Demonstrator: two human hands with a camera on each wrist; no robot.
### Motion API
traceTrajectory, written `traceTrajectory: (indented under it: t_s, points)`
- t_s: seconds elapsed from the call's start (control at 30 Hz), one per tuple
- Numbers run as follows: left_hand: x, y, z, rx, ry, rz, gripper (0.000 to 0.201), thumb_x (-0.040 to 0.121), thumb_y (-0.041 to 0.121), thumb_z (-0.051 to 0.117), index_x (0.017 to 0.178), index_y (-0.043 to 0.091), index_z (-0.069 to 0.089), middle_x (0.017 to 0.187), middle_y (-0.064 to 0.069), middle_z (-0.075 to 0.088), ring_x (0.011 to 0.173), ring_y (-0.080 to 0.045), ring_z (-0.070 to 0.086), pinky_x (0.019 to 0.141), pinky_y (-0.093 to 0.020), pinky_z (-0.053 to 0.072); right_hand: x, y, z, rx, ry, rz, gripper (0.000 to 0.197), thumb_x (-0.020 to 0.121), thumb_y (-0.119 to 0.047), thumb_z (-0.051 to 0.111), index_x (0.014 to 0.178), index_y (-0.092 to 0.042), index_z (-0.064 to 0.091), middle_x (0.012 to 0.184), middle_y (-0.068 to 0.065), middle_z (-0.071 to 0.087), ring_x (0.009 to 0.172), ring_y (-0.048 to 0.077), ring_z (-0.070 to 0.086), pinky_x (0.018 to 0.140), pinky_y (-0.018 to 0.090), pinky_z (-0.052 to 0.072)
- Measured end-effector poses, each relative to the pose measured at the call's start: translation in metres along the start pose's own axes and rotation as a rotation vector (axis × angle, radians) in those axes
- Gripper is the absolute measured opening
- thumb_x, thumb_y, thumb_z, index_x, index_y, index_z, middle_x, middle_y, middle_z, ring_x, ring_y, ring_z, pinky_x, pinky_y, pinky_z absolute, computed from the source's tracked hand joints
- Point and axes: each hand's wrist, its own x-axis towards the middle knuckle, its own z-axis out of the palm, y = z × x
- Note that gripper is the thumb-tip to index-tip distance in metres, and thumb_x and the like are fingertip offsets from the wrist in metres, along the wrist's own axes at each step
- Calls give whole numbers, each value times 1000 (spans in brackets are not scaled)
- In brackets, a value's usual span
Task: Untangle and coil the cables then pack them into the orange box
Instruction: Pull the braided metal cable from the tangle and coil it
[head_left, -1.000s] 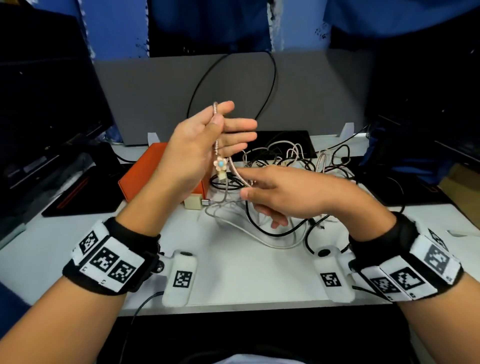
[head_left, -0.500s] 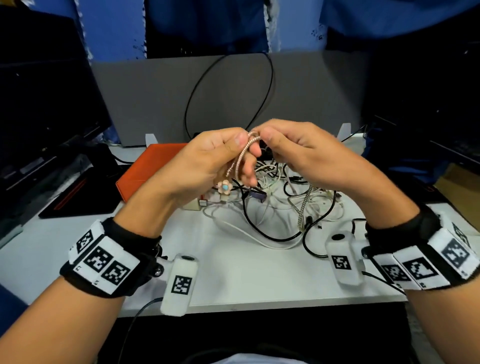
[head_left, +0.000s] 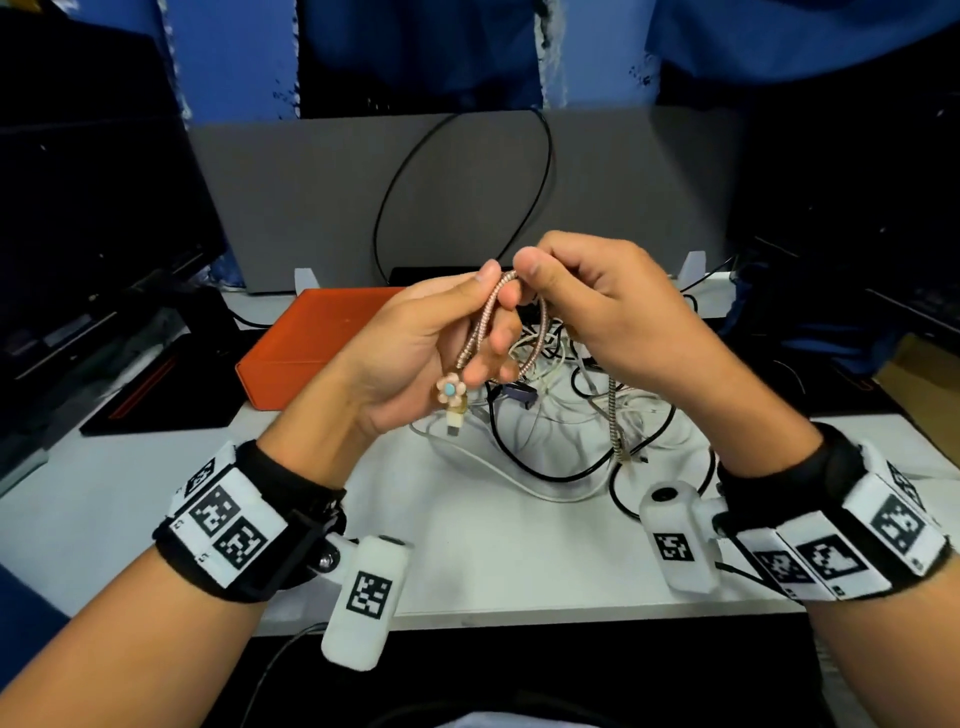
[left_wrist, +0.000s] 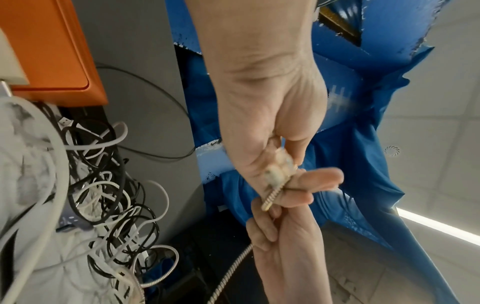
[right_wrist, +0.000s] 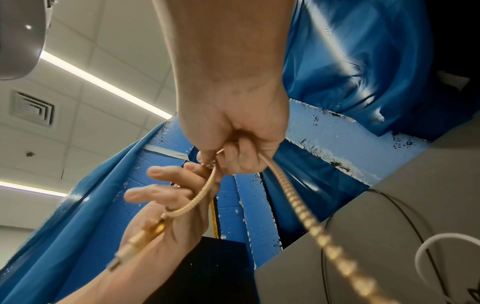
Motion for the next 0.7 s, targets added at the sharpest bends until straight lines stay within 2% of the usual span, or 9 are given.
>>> traceTrajectory:
  t_s: [0.07, 0.13, 0.23, 0.3, 0.43, 0.5, 0.57, 0.63, 0.7]
  points:
    - [-3, 2, -1, 29, -52, -26, 38, 108, 27, 35, 96, 4, 64, 50, 1, 52, 34, -8, 47, 59, -27, 52, 1, 1, -2, -1, 11, -21, 33, 104, -43, 56, 76, -27, 65, 61, -1, 55, 58, 11, 45, 58, 35, 37]
    - [-7, 7, 0, 110, -88, -23, 44, 105, 29, 36, 93, 4, 70, 41, 4, 46, 37, -11, 52, 65, -28, 55, 1, 2, -4, 43, 43, -41, 33, 100, -43, 62, 77, -19, 69, 65, 9, 56, 60, 9, 44, 59, 33, 38]
    - [-7, 12, 1, 65, -14, 38, 39, 104, 28, 40, 85, 8, 67, 42, 4, 48, 56, -19, 64, 75, -31, 59, 1, 3, -5, 147, 115, -27, 30, 102, -34, 61, 84, -12, 71, 56, -6, 50, 53, 1, 43, 54, 19, 34]
    - [-5, 15, 3, -32, 21, 102, 34, 107, 25, 37, 92, 8, 63, 48, 7, 50, 58, -13, 62, 83, -31, 57, 1, 7, -6, 177, 93, 9, 24, 106, -29, 55, 96, -15, 72, 54, -13, 46, 46, 3, 42, 47, 22, 38]
    - [-3, 20, 3, -199, 15, 200, 42, 109, 23, 29, 129, -5, 53, 56, 8, 51, 55, -4, 58, 85, -25, 54, -2, 11, -5, 129, -199, 122, 27, 111, -29, 42, 128, -36, 62, 64, 1, 51, 40, 22, 53, 42, 42, 52]
    - [-3, 22, 3, -215, 75, 260, 43, 110, 21, 29, 135, -9, 49, 63, 5, 52, 59, -5, 62, 86, -25, 54, -6, 9, -5, 40, -343, 150, 30, 112, -32, 39, 136, -40, 56, 62, -2, 53, 40, 21, 56, 42, 37, 52]
    - [-2, 22, 1, -197, 199, 296, 38, 111, 16, 33, 124, -8, 59, 84, -6, 55, 73, -10, 70, 88, -28, 55, -10, 5, -5, -63, -480, 143, 32, 111, -35, 39, 136, -27, 57, 59, -7, 51, 43, 7, 52, 45, 30, 47]
    - [0, 20, 1, 6, 291, 310, 31, 110, 11, 37, 110, -1, 66, 93, -7, 63, 93, -22, 74, 96, -34, 53, -14, 0, -6, -141, -573, 79, 33, 110, -38, 41, 127, -18, 61, 62, -5, 50, 52, 4, 48, 56, 27, 40]
    - [1, 16, 2, 470, 338, 282, 27, 110, 13, 40, 112, 6, 66, 88, -2, 73, 105, -33, 71, 102, -42, 51, -16, -5, -7, -211, -582, 16, 30, 108, -40, 47, 116, -18, 66, 68, 4, 53, 57, 7, 44, 59, 29, 37]
